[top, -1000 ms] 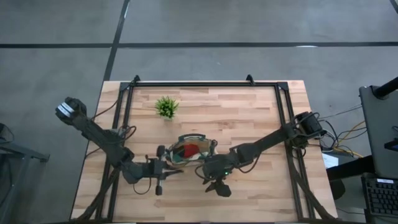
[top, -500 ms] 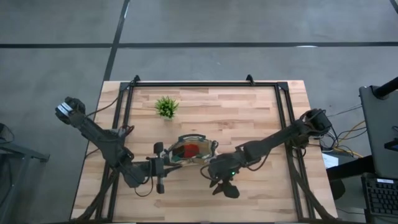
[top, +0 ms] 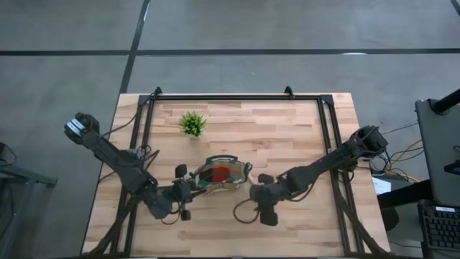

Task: Pick & Place Garden tools in Gardening bag
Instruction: Put the left brown trowel into the gardening bag

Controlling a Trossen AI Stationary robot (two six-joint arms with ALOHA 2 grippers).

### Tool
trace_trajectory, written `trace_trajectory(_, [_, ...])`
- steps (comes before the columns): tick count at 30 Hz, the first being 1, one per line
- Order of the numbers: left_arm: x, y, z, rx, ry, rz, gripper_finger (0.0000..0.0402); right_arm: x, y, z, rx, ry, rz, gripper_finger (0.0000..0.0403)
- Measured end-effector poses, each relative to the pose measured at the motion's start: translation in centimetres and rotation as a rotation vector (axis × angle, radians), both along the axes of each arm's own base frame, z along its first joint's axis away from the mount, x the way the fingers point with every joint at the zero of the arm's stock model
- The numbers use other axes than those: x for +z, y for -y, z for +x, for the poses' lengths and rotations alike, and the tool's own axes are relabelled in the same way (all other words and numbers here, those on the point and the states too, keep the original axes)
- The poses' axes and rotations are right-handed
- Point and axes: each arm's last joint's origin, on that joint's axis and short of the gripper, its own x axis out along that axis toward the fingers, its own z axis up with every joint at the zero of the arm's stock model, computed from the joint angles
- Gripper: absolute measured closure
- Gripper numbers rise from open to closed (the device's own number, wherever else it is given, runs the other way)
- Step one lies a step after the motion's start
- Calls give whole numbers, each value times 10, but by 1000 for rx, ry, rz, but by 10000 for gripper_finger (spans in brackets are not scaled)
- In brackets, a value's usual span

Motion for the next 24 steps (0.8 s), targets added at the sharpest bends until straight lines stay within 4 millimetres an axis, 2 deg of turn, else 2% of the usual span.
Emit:
trace_trajectory(8, [-23,-3,5,12,-3,-16,397,-8,11,-2,-159,48,-184,259])
trace_trajectory(17, [-37,-11,8,51,-17,-44,392,-21,29,-1,-252,13,-184,261])
trace_trajectory(20, [-36,-11,8,62,0,-59,375,-26,36,-1,-276,24,-173,255])
trace_trajectory(24, [-35,-10,9,62,11,-68,331,-34,44,0,-306,52,-158,245])
